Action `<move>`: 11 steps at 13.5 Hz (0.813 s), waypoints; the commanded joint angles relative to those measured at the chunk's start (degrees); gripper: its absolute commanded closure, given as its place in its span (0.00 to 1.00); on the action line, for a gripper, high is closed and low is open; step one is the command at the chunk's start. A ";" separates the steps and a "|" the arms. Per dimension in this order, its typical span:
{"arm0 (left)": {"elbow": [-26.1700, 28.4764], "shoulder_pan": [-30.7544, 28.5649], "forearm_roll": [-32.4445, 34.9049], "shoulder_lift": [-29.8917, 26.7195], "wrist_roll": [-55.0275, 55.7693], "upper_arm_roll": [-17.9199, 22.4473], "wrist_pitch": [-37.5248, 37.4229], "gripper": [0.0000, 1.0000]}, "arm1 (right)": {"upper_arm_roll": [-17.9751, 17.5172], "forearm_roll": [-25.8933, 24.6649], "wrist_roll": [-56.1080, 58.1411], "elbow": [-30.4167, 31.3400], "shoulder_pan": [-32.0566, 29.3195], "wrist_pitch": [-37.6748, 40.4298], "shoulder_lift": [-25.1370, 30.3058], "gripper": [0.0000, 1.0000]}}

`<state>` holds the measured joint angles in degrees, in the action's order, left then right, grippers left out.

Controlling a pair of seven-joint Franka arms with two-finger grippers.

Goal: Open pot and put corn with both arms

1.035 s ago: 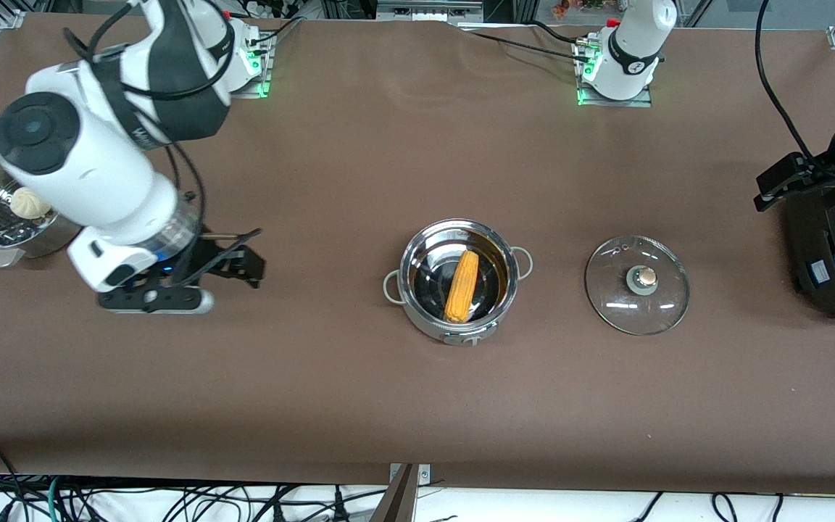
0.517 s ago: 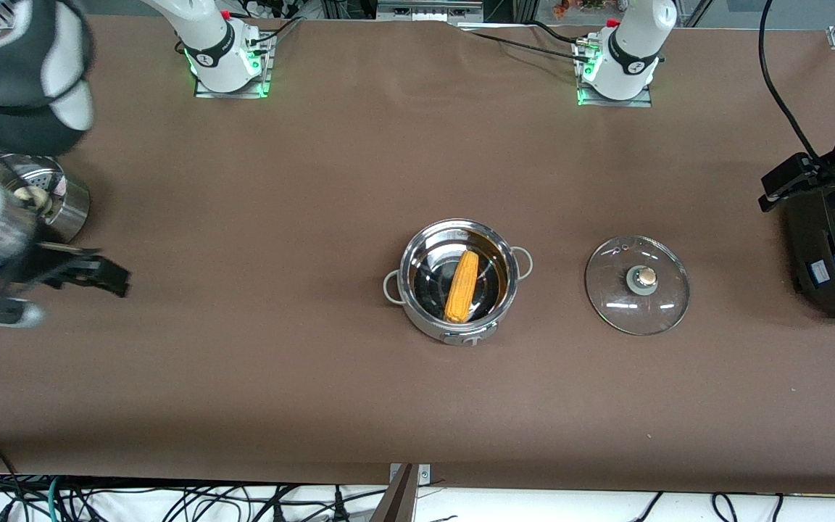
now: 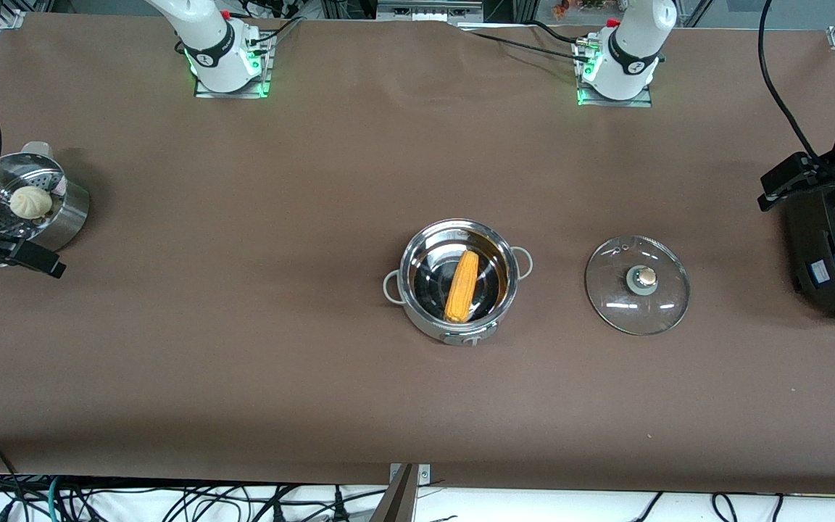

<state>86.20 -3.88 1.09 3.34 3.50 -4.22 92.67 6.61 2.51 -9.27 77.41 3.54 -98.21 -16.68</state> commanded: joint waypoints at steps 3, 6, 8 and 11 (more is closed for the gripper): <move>-1.04 -0.07 0.67 -0.26 0.37 -0.44 -3.63 0.00 | -5.73 -4.53 7.95 12.67 -3.10 -3.30 12.01 0.00; -1.04 -0.07 0.67 -0.18 0.37 -0.44 -4.07 0.00 | -5.82 -4.62 7.95 17.13 -3.28 -3.13 16.40 0.00; -1.04 -0.07 0.67 -0.18 0.37 -0.44 -4.07 0.00 | -5.91 -4.70 8.04 21.80 -4.76 -3.13 19.22 0.00; -1.04 -0.07 0.67 -0.18 0.37 -0.35 -4.07 0.00 | -6.61 -4.62 8.91 21.99 -6.70 -1.21 19.32 0.00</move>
<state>86.13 -3.88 1.09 3.32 3.50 -4.38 89.78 1.63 -1.52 -1.33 97.06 -1.20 -99.94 0.53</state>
